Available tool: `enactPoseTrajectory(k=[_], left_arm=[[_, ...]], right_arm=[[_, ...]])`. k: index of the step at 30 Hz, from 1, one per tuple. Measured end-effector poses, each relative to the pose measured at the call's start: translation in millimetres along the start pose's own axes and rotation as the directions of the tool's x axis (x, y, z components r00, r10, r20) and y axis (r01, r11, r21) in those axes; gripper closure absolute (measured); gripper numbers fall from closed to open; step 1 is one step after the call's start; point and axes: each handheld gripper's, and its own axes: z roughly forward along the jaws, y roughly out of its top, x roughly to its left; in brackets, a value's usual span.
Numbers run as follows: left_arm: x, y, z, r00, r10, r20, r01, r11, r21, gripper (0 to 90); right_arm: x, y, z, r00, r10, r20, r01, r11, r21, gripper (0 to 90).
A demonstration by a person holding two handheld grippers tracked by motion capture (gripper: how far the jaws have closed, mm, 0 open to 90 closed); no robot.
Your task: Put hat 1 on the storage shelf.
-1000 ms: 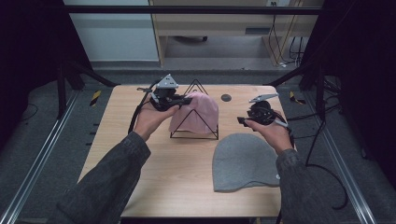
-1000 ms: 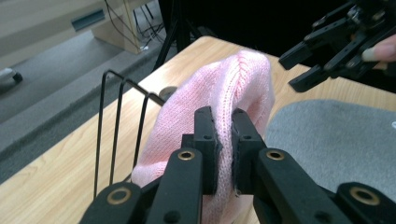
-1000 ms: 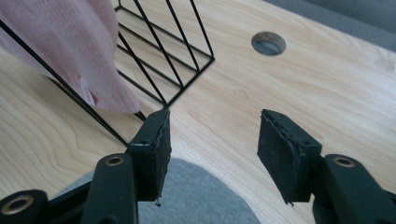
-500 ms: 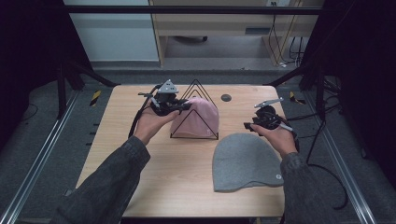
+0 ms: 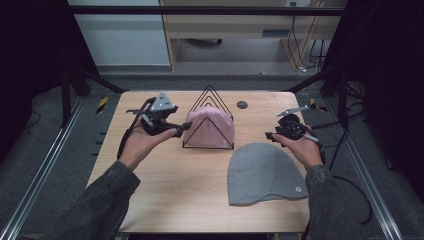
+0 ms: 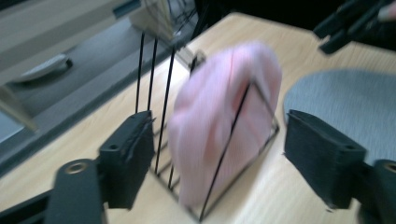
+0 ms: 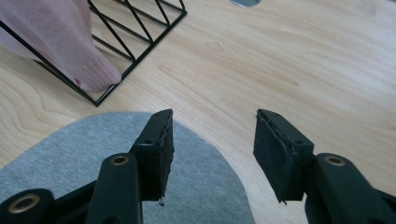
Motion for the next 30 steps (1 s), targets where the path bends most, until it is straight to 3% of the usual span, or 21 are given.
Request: enactPoseTrajectory(k=[3, 4, 5, 6, 7, 8, 10, 11, 16, 21, 30], left_arm=[[-2.2, -26.3, -11.3, 0.9996, -0.021, -0.018, 0.022, 0.9990, 0.040, 16.0], [-3.8, -46.4, -18.0, 0.9989, -0.028, -0.038, 0.031, 0.9970, 0.071, 13.4], [-3.8, -46.4, -18.0, 0.9989, -0.028, -0.038, 0.031, 0.9970, 0.071, 12.2], [-4.5, -57.1, -20.3, 0.9984, -0.037, -0.043, 0.040, 0.9957, 0.083, 12.2], [-6.1, -78.2, -23.2, 0.9973, -0.045, -0.059, 0.051, 0.9918, 0.117, 10.9], [-6.1, -78.2, -23.2, 0.9973, -0.045, -0.059, 0.051, 0.9918, 0.117, 10.3], [-7.0, -105.3, -25.8, 0.9965, -0.052, -0.065, 0.061, 0.9870, 0.148, 10.0], [-7.0, -105.3, -25.8, 0.9965, -0.052, -0.065, 0.061, 0.9870, 0.148, 9.7], [-1.7, -139.5, -29.6, 0.9906, -0.112, -0.079, 0.122, 0.9830, 0.137, 9.8], [5.7, -160.1, -37.4, 0.9839, -0.148, -0.101, 0.162, 0.9743, 0.156, 9.8], [9.4, -170.5, -44.5, 0.9788, -0.161, -0.127, 0.181, 0.9701, 0.162, 9.9]], right_arm=[[-2.1, -8.6, 5.3, 0.9999, 0.016, 0.004, -0.017, 0.9996, 0.025, 49.9], [-3.8, -15.0, 10.4, 0.9992, 0.039, -0.003, -0.039, 0.9984, 0.040, 50.1], [-3.8, -15.0, 10.4, 0.9992, 0.039, -0.003, -0.039, 0.9984, 0.040, 50.1], [-4.8, -18.5, 13.7, 0.9986, 0.052, -0.009, -0.052, 0.9978, 0.042, 50.0], [-6.4, -25.3, 20.6, 0.9981, 0.061, -0.001, -0.061, 0.9962, 0.061, 49.4], [-6.4, -25.3, 20.6, 0.9981, 0.061, -0.001, -0.061, 0.9962, 0.061, 49.4], [-7.9, -32.9, 29.5, 0.9981, 0.061, 0.009, -0.061, 0.9951, 0.078, 47.6], [-7.4, -34.6, 31.6, 0.9979, 0.064, 0.013, -0.065, 0.9944, 0.083, 47.3], [-7.9, -39.0, 37.9, 0.9980, 0.060, 0.018, -0.062, 0.9924, 0.107, 45.9], [-4.3, -39.7, 41.7, 0.9984, 0.052, 0.023, -0.054, 0.9877, 0.146, 44.3], [-5.5, -40.4, 43.1, 0.9983, 0.047, 0.035, -0.052, 0.9854, 0.162, 41.5]])
